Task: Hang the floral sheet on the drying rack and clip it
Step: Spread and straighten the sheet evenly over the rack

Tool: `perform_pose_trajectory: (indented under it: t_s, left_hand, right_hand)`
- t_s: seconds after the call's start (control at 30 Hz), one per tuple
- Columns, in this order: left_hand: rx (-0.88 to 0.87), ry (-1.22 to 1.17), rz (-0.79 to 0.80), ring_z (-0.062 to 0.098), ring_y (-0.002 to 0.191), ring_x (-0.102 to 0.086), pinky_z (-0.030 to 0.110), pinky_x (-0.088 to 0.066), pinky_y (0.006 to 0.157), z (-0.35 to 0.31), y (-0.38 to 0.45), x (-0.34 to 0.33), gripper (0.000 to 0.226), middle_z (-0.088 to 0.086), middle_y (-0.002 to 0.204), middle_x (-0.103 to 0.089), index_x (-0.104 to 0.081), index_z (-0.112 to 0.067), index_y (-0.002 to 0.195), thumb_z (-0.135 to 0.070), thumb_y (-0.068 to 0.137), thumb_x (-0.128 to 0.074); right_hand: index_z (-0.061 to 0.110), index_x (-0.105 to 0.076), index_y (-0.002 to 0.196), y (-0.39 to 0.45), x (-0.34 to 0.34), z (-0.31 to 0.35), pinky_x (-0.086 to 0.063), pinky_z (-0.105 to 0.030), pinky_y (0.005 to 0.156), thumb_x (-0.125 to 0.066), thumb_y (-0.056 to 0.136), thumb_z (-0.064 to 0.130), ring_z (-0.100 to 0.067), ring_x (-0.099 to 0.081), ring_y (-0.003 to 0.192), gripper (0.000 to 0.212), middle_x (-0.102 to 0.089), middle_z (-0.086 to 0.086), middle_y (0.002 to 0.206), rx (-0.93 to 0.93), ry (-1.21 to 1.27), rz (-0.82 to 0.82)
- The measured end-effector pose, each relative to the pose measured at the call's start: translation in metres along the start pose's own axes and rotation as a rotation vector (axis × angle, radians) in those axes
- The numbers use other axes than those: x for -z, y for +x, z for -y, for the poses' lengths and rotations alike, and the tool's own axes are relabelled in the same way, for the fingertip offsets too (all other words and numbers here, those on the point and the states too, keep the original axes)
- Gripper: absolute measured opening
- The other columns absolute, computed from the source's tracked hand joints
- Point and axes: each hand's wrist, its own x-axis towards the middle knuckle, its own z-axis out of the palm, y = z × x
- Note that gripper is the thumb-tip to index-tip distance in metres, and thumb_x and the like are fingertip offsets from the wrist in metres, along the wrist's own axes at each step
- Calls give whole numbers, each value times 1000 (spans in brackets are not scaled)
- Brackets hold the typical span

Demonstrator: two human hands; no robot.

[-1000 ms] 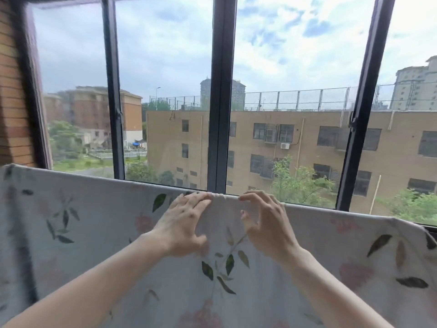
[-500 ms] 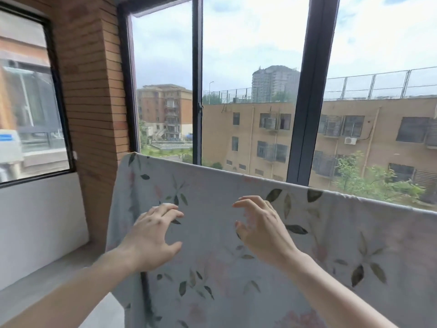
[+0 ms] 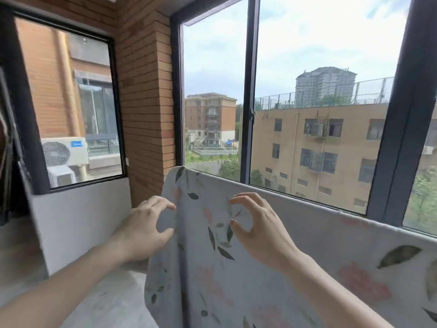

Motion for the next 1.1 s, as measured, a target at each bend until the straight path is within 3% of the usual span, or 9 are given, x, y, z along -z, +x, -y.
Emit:
perform_pose_trajectory:
  t_s: [0.27,0.43,0.57,0.7,0.9,1.1]
  left_hand:
    - [84,-19,-19,10,115,-55,38,-51,95,60,95,-8,36,-19,133,-51,-57,-40,126,-35,91,-64]
    - [83,2,1,13,116,-56,37,-51,93,81,150,-21,39,-14,139,-51,-55,-35,134,-31,95,-61]
    - [58,19,9,17,123,-57,39,-50,93,96,199,-27,46,-9,144,-51,-49,-33,140,-28,96,-59]
    - [54,3,57,23,124,-58,40,-50,98,114,237,-33,48,-3,142,-57,-50,-29,142,-25,96,-61]
    - [-23,-93,-45,23,93,-66,36,-49,75,147,273,-47,10,-7,99,-69,-66,-31,109,-34,99,-65]
    - [-147,-86,-58,17,87,-68,34,-50,72,179,294,-48,9,-16,95,-72,-68,-36,94,-44,96,-70]
  right_hand:
    - [38,-58,131,110,-42,-7,-28,-24,107,-62,97,36,-6,-41,130,34,-50,20,138,30,-4,-48]
    - [36,-55,136,138,-62,-14,-33,-32,111,-57,98,37,-16,-47,130,38,-50,14,141,-27,-144,13]
    - [33,-51,142,141,-69,-16,-41,-34,103,-55,98,39,-19,-56,122,44,-52,11,144,-112,-255,7]
    - [33,-52,138,142,-74,-15,-40,-36,100,-55,96,41,-21,-60,114,43,-58,9,136,-134,-390,1]
    - [33,-58,134,157,-80,-8,-47,-33,84,-56,94,40,-17,-66,102,41,-68,10,124,-266,-468,-5]
    - [24,-64,133,199,-123,13,-52,-36,94,-60,94,36,-21,-64,108,41,-69,3,125,-310,-419,-31]
